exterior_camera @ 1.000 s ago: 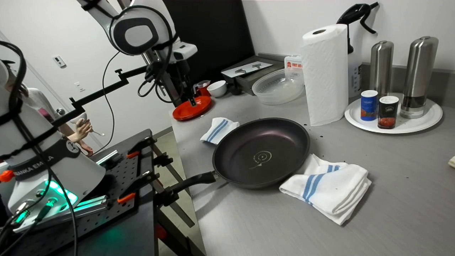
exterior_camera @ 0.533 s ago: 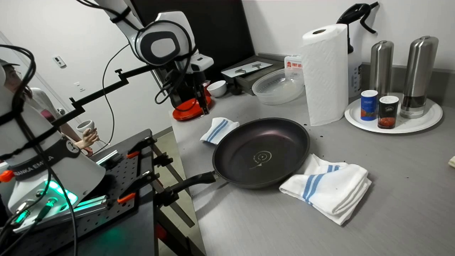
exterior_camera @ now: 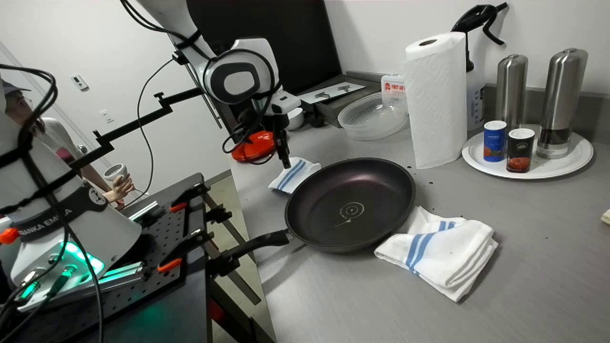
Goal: Pick the cloth and wipe the pan
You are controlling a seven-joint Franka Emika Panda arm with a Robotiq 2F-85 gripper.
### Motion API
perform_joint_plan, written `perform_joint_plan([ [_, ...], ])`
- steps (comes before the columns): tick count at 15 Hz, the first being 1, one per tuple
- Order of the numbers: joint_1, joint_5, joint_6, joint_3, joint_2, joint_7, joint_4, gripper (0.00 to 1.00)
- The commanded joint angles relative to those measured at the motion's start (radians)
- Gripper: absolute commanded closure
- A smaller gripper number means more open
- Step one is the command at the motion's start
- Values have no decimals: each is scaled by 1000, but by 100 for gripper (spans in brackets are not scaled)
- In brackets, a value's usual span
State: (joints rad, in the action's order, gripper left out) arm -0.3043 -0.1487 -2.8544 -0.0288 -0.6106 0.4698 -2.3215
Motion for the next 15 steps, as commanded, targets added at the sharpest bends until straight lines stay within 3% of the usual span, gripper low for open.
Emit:
perform_joint_plan([
  [1,-3,-27,-13,-12,-47,-1,42,0],
  [9,72,-29,-64,-113,-68,-125,34,0],
  [15,123,8,-105,-147,-90,-280,38,0],
])
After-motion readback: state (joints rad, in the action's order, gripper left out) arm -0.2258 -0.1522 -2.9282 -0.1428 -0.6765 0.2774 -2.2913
